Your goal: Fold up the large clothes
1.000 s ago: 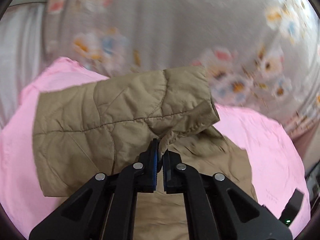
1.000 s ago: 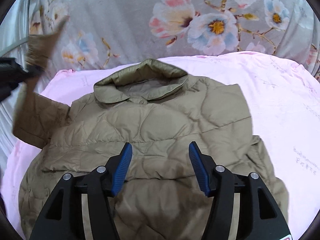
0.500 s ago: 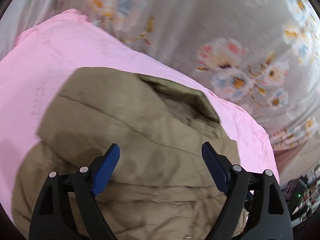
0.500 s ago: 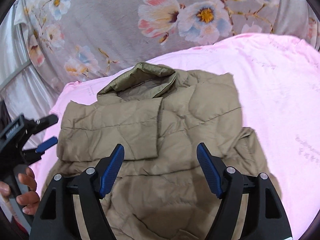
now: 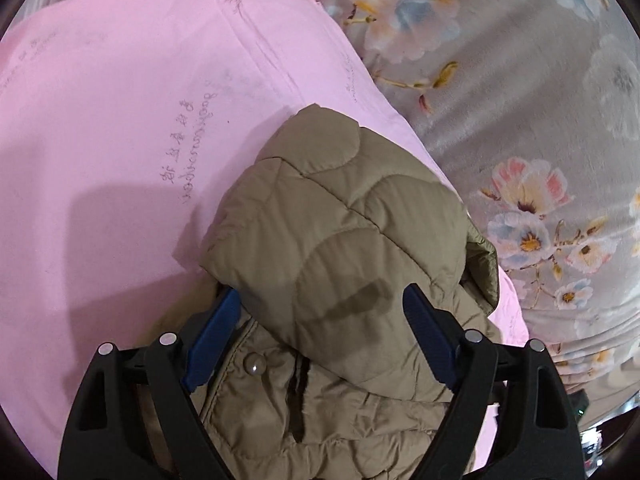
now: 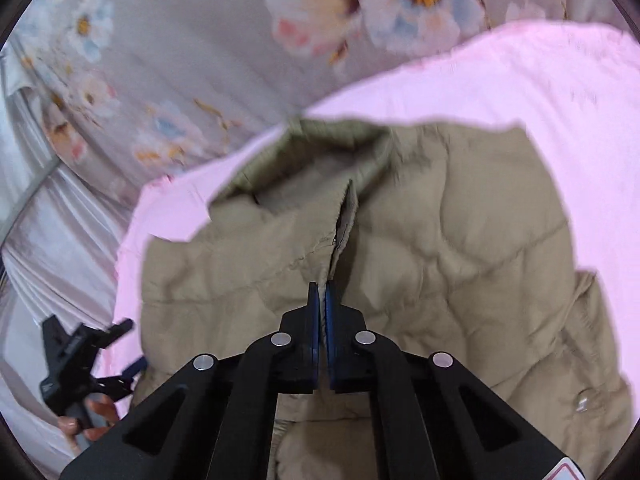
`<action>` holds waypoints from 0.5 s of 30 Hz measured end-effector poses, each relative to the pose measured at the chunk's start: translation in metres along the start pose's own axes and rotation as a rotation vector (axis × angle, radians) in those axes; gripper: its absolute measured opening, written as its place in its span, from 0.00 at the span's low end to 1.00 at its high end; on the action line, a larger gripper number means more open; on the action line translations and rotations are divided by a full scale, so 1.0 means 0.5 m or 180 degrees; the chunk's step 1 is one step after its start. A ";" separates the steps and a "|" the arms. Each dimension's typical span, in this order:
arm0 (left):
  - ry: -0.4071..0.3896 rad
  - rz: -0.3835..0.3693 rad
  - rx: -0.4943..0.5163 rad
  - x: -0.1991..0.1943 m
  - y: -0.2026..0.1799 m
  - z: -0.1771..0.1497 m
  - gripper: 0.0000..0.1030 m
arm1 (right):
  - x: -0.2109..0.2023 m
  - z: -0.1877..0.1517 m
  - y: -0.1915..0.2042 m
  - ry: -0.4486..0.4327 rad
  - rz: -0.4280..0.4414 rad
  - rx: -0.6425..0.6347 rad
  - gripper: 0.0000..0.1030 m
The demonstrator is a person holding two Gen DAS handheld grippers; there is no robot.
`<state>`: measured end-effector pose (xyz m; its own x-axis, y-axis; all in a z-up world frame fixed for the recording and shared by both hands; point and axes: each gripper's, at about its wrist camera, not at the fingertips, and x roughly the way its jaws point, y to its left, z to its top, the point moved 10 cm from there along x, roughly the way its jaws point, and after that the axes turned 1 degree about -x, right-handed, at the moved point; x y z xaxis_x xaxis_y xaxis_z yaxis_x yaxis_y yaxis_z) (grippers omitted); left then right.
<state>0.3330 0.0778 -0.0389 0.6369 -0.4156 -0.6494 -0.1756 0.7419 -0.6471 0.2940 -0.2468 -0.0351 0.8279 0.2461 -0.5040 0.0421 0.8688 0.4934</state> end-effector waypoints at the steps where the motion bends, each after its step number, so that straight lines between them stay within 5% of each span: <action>1: 0.0008 0.0008 -0.0040 0.007 0.000 0.003 0.78 | -0.027 0.022 0.010 -0.0128 0.0005 -0.0058 0.03; 6: -0.0022 0.0195 -0.0021 0.026 0.008 0.016 0.73 | -0.127 0.107 0.021 -0.0522 -0.0057 -0.0236 0.03; 10: -0.0033 0.0383 0.0047 0.043 0.010 0.032 0.55 | -0.142 0.118 -0.009 -0.0512 -0.0195 -0.0291 0.03; 15: -0.0110 0.0471 0.0211 0.048 -0.029 0.056 0.50 | -0.123 0.081 -0.061 -0.0371 -0.0371 -0.0310 0.03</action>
<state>0.3719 0.0719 -0.0337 0.6333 -0.2818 -0.7208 -0.2201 0.8273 -0.5168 0.2645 -0.3056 0.0094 0.8800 0.0949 -0.4655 0.0918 0.9274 0.3627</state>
